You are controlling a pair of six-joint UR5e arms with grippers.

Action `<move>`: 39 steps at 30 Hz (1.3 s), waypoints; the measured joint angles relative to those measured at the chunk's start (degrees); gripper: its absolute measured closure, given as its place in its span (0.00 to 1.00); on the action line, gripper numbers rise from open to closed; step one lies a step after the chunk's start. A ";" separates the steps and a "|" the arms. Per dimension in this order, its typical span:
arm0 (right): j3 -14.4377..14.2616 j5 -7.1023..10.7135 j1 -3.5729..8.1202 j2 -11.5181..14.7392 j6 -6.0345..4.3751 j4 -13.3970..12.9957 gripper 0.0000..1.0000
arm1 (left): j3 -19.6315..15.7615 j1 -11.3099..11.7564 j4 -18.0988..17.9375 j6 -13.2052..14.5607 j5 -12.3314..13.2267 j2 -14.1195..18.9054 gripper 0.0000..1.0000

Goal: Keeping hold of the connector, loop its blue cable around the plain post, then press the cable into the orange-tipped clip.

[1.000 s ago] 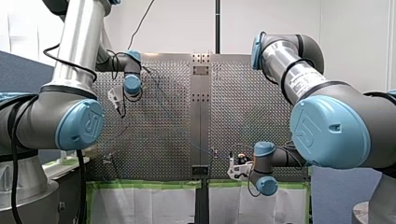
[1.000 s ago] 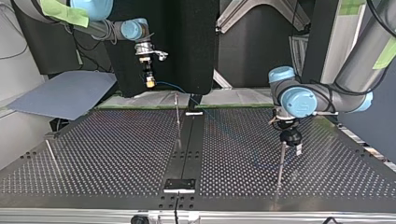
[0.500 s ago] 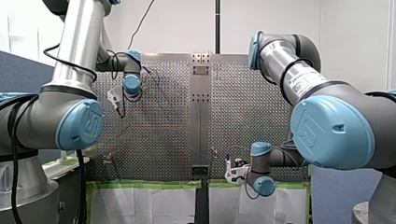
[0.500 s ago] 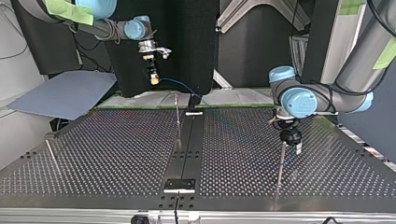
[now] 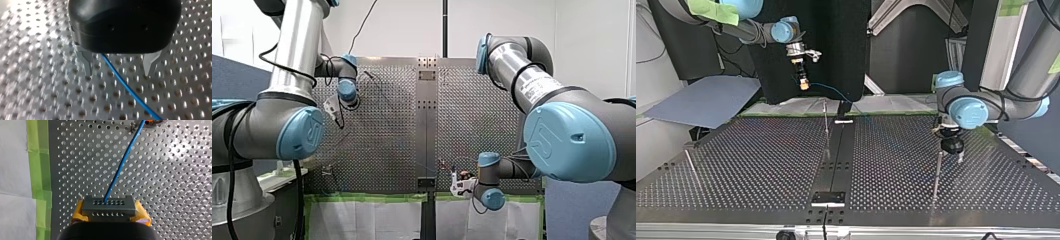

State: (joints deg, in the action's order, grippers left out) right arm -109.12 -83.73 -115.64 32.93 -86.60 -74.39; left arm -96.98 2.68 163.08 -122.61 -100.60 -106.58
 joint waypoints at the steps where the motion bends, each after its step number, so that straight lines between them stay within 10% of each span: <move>1: 0.01 0.02 -0.05 0.00 0.00 -0.01 1.00 | -0.26 0.62 0.10 -0.70 0.71 0.03 0.00; 15: 0.01 0.05 -0.47 0.00 0.01 -0.11 1.00 | -3.08 2.80 -2.66 -8.21 3.70 1.80 0.00; 39: 0.37 0.05 -0.56 0.00 0.01 0.18 1.00 | -7.92 3.55 -3.69 -9.54 6.06 6.00 0.00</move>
State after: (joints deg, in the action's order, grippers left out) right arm -108.75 -83.68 -116.20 32.93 -86.59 -74.21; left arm -104.89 6.23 159.39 -132.15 -94.54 -100.58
